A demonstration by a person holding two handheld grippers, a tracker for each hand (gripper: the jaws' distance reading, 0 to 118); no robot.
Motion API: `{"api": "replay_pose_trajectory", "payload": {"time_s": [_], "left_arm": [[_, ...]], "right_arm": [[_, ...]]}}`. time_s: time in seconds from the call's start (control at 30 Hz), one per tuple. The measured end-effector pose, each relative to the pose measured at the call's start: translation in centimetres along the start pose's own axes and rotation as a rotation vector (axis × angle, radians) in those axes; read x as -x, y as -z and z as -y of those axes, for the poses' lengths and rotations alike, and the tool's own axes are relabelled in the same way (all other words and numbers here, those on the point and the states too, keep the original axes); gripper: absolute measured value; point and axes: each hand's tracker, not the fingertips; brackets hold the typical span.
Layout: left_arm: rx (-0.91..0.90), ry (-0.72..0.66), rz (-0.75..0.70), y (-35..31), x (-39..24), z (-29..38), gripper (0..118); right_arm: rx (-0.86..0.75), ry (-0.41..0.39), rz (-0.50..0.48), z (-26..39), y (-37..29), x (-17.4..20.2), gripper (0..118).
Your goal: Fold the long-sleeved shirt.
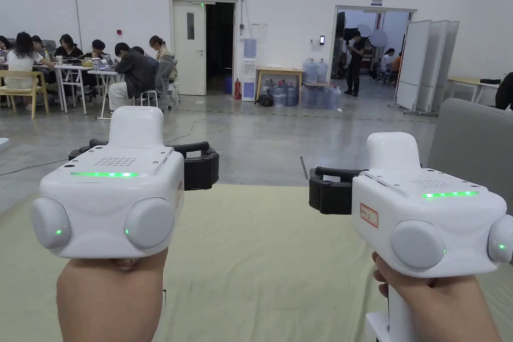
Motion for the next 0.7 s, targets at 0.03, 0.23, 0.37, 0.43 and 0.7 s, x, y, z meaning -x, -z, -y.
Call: {"api": "replay_pose_trajectory", "payload": {"time_s": [0.03,0.23,0.37,0.43,0.7], "left_arm": [[0.0,0.002,-0.001,-0.04,-0.01,-0.01,118],[0.001,0.005,-0.003,0.11,0.06,-0.01,118],[0.001,0.012,-0.005,0.08,0.02,0.09,118],[0.002,0.016,-0.004,0.06,-0.02,0.1,118],[0.003,0.012,-0.003,-0.07,0.01,0.08,118]], "right_arm": [[-0.005,0.0,-0.001,0.18,-0.12,0.01,118],[-0.016,0.01,-0.014,0.04,-0.2,-0.06,118],[-0.024,0.03,-0.019,-0.24,-0.28,-0.42,118],[-0.027,0.04,-0.025,-0.42,-0.42,-0.63,118],[-0.032,0.061,-0.03,-0.73,-0.47,-0.79,118]]}}
